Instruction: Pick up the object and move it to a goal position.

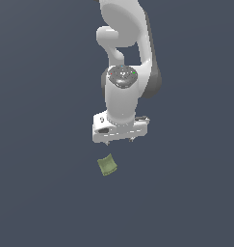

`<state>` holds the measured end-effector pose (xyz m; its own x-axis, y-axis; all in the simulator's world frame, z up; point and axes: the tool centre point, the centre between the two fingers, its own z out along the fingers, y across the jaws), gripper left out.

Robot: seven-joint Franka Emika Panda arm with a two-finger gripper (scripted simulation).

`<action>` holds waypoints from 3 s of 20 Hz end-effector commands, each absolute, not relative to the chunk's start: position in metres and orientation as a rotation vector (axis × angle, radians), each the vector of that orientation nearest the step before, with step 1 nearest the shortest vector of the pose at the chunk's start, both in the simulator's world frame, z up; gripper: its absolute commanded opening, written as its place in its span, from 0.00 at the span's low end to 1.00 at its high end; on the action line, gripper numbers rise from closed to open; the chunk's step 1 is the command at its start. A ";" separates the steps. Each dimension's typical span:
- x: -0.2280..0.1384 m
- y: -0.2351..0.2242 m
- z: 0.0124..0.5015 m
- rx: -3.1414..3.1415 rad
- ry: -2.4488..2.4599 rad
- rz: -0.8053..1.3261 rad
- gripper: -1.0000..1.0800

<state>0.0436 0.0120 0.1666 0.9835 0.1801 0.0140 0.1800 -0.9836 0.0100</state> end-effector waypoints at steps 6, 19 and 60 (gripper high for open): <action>0.071 -0.013 0.131 3.090 0.521 0.010 0.96; 0.093 -0.040 0.093 3.050 0.752 0.000 0.96; 0.110 -0.046 0.060 3.054 0.769 0.102 0.00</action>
<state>0.1043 -0.0438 0.0525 0.8798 0.4735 0.0427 0.4738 -0.8806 0.0034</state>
